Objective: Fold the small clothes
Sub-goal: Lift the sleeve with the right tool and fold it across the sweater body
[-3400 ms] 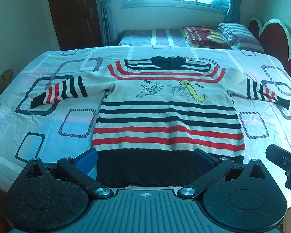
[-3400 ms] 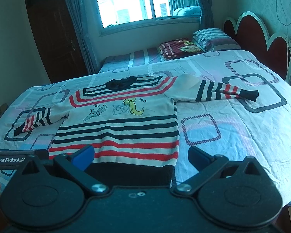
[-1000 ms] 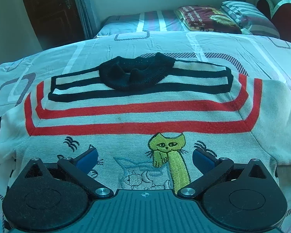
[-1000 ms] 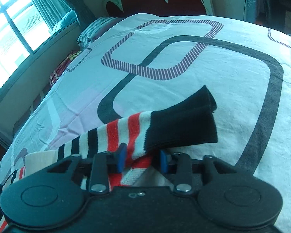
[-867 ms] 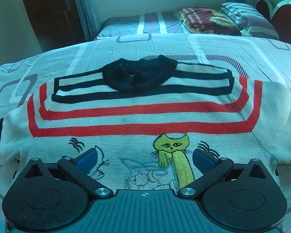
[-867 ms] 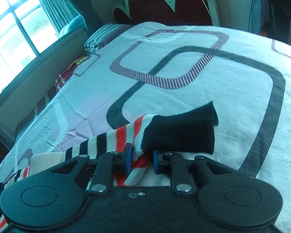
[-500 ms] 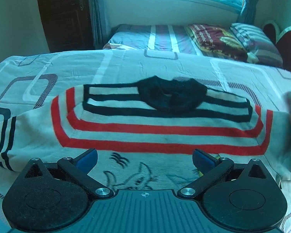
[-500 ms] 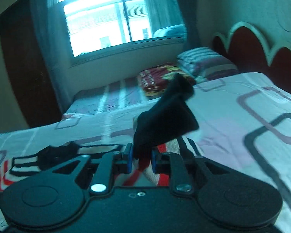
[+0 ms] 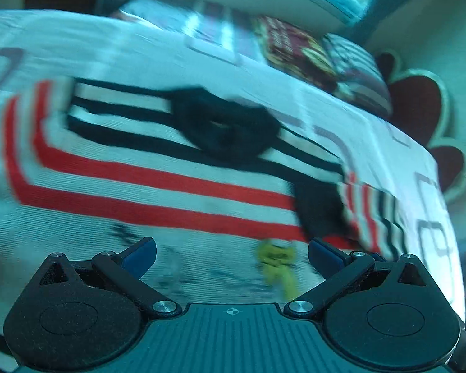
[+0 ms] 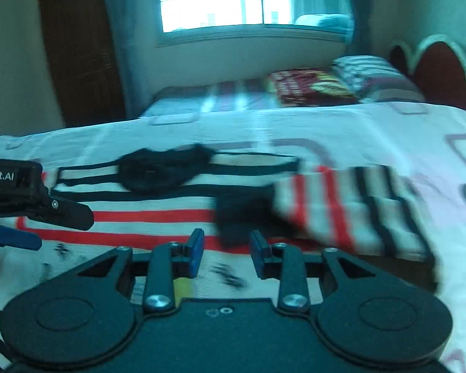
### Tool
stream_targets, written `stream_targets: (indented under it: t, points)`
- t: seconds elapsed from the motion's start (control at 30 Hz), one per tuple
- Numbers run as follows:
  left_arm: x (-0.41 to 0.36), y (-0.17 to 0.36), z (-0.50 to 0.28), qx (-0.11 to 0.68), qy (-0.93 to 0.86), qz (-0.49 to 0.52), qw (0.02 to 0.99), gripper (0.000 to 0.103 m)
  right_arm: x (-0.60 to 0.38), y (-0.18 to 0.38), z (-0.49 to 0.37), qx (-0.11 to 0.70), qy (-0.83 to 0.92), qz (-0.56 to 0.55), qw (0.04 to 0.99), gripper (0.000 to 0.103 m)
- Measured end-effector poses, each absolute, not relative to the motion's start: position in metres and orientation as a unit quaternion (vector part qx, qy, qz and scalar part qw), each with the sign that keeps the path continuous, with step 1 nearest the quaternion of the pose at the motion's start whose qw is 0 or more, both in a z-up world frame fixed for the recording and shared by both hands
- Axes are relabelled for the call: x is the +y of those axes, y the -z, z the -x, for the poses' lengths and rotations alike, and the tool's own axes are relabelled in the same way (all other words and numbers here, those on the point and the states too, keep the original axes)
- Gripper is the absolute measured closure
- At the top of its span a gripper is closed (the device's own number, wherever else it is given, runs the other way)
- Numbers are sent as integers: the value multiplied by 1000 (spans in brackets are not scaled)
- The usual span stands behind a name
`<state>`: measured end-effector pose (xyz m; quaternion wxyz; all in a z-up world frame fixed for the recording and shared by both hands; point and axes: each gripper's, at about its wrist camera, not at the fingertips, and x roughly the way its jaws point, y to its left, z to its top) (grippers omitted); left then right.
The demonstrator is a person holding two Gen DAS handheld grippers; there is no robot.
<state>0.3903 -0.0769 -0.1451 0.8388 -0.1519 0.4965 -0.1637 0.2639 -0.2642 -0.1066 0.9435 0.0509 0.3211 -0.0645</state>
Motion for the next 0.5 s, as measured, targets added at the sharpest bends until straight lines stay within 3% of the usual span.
stream_targets:
  t: [0.17,0.4,0.43,0.5]
  points:
    - [-143,174,-410,540,215,195,790,0,-302,106,-222,314,116,-80,939,48]
    - [-198,175,-422,541,262,248,760,1,-328,116,-200,308,141,-112,934,46]
    - [-203,176,-422,540,267,257,756,7,-330,116,-200,306,142,-113,934,46]
    - [-211,185,-427,552,272,282,736,50,-332,117,-199,305,142,-115,935,46]
